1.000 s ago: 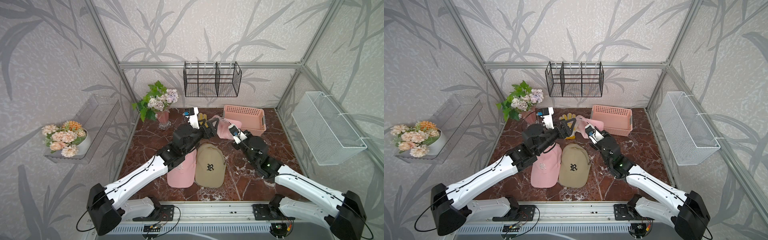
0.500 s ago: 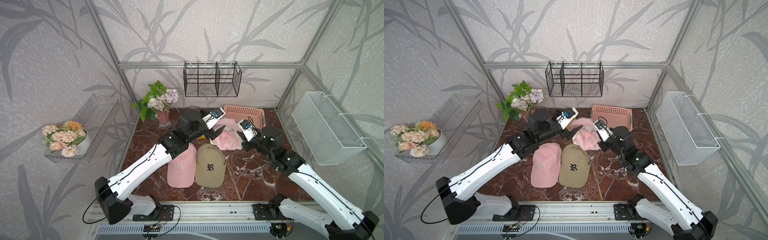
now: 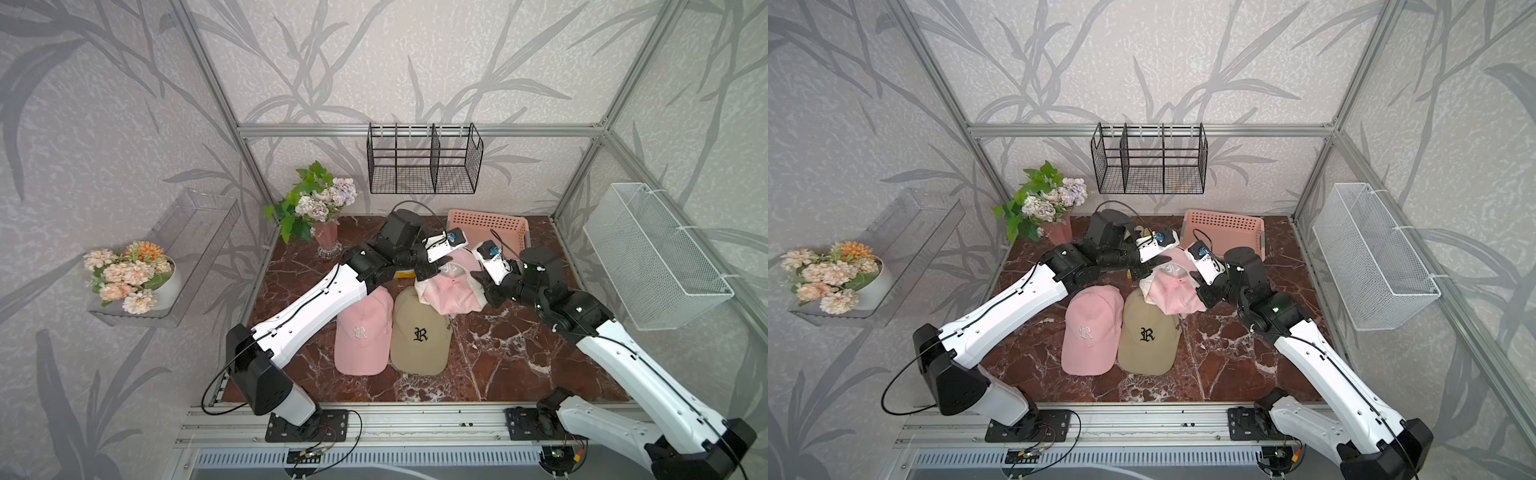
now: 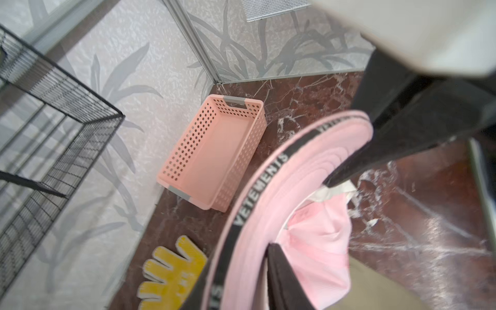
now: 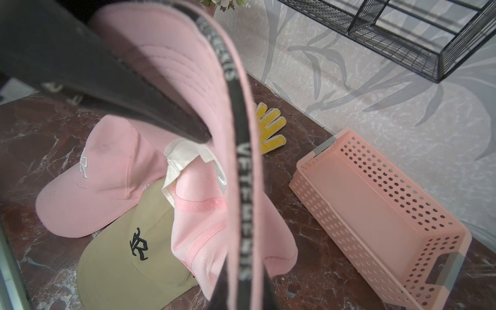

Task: Turn the baseball cap inside out
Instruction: Turn over the baseball cap.

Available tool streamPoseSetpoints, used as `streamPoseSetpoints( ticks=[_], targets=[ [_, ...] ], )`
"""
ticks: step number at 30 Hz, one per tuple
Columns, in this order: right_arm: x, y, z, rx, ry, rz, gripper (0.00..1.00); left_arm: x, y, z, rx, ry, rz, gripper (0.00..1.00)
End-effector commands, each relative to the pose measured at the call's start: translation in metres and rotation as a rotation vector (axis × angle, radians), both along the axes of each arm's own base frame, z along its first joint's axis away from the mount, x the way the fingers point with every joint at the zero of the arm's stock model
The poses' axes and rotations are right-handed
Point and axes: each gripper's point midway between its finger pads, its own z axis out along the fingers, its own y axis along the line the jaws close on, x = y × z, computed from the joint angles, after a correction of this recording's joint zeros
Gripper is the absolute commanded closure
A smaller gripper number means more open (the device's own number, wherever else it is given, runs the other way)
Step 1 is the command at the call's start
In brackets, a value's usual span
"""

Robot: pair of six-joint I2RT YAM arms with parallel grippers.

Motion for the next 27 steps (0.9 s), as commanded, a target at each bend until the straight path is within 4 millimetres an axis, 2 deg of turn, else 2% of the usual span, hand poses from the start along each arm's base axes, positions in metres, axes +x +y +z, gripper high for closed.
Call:
streamPoseSetpoints(
  ticks=[1,4,11,14,21,27],
  targets=[
    [-0.003,0.014,0.021,0.150,-0.001,0.090,1.00,-0.009,-0.006,0.011,-0.022,0.007,-0.034,1.00],
    [-0.002,0.012,0.013,0.207,0.031,0.117,0.99,-0.011,0.001,0.025,-0.063,-0.006,-0.044,1.00],
    [0.006,0.007,-0.015,0.278,0.104,0.158,0.71,-0.024,0.021,0.058,-0.170,-0.001,-0.118,1.00],
    [0.005,0.009,-0.026,0.299,0.140,0.194,0.67,-0.023,0.029,0.067,-0.201,-0.013,-0.115,1.00],
    [0.004,0.010,-0.044,0.296,0.172,0.207,0.67,-0.021,0.043,0.085,-0.268,-0.036,-0.099,1.00],
    [-0.022,0.023,-0.032,0.373,0.227,0.339,0.71,-0.010,0.051,0.091,-0.302,-0.047,-0.046,1.00]
  ],
)
